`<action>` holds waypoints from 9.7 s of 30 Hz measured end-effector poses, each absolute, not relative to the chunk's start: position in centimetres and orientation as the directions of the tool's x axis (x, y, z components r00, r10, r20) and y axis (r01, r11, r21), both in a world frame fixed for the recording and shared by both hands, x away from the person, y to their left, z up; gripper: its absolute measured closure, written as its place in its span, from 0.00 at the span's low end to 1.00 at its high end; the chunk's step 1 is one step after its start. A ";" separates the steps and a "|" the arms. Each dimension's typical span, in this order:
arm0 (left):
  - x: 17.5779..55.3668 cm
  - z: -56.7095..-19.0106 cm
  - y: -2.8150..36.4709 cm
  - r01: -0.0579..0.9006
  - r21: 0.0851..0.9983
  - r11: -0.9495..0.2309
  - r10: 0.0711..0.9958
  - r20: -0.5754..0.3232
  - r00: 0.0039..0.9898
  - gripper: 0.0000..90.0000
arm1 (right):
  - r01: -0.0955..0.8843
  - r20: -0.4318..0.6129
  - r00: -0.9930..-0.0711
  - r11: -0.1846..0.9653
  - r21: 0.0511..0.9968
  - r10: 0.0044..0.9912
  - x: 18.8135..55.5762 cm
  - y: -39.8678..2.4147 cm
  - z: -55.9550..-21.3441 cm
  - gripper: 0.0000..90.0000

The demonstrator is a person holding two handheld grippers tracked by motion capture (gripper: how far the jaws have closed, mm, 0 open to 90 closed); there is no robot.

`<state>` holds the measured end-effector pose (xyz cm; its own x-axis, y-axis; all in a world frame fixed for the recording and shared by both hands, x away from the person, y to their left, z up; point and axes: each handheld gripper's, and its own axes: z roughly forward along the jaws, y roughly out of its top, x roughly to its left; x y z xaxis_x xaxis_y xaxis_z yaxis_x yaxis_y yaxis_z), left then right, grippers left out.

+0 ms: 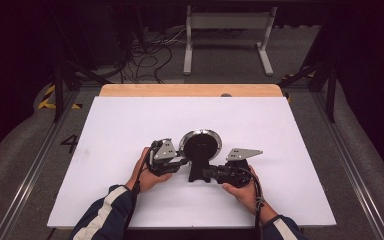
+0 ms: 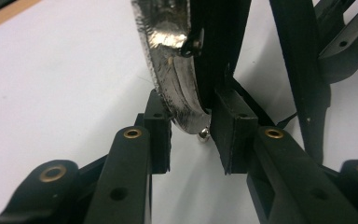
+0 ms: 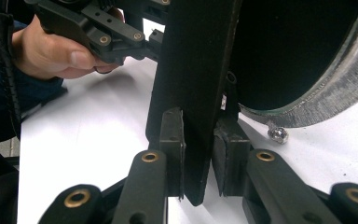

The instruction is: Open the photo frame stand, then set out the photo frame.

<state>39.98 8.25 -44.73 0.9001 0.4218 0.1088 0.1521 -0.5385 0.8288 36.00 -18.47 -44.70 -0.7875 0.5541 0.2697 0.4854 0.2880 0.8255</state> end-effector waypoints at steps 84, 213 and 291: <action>40.1 -43.6 9.9 0.100 0.834 -0.543 0.467 0.201 0.861 0.75 | 0.323 0.001 -0.790 0.414 0.851 0.613 33.6 -18.3 -42.8 1.00; 38.7 -43.9 6.7 0.040 0.736 -0.675 0.402 0.322 0.857 0.84 | 0.435 -0.093 -0.592 0.414 0.800 0.800 34.1 -15.0 -45.7 1.00; 36.4 -43.2 4.8 0.007 0.812 -0.584 0.354 0.247 0.902 0.79 | 0.519 0.011 -0.622 0.402 0.754 0.783 36.8 -19.1 -46.0 1.00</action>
<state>36.42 4.83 -43.24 0.9022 0.3535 0.2470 0.0065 -0.5839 0.8118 36.79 -19.08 -46.04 -0.6219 0.7830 0.0108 0.5195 0.4023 0.7539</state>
